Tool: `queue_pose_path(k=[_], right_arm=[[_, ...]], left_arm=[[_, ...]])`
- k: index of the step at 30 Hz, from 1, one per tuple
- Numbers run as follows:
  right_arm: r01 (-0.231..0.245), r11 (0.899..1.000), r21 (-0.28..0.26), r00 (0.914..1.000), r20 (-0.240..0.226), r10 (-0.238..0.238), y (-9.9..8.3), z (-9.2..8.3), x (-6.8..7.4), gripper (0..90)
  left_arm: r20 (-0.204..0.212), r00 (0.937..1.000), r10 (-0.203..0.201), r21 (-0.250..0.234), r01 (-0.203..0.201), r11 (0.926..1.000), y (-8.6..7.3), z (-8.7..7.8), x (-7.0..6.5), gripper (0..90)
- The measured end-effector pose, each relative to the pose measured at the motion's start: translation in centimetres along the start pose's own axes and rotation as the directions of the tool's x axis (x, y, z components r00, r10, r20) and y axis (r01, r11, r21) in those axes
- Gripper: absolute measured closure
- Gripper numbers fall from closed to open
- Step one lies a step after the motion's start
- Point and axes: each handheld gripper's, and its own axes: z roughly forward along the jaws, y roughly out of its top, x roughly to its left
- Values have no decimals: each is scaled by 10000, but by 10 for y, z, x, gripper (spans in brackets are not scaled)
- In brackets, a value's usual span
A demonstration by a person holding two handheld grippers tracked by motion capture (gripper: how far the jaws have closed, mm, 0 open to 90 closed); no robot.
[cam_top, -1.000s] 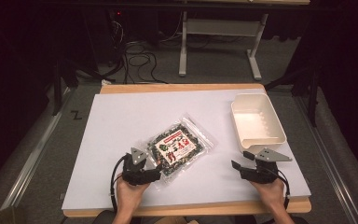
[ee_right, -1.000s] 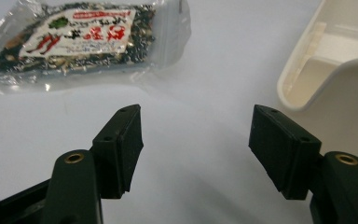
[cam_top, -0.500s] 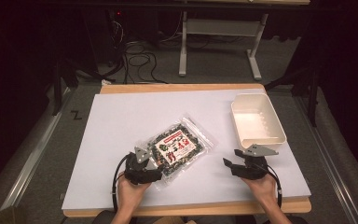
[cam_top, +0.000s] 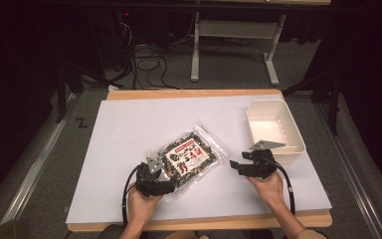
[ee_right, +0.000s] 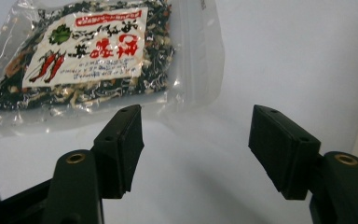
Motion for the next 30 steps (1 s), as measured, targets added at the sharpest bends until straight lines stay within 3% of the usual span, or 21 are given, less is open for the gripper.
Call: queue_pose_path(k=[7,12,20,27,30], right_arm=[[404,9979,499,9990,-206,-394,22,15,5,327],[382,9968,708,9992,-166,-372,33,28,5,330],[295,9920,1232,9994,129,-313,45,48,3,420],[-183,9854,1693,9996,258,141,44,65,-5,492],[-426,9812,1883,9991,81,418,42,70,-7,528]], left_arm=[[-27,10000,-69,69,69,10000,1,3,1,204],[-34,10000,-28,128,29,9999,0,3,2,203],[-15,10000,-79,201,80,9998,-1,4,2,206],[49,9999,-136,228,135,9996,-1,5,2,211],[17,10000,-58,209,58,9998,-2,5,2,218]])
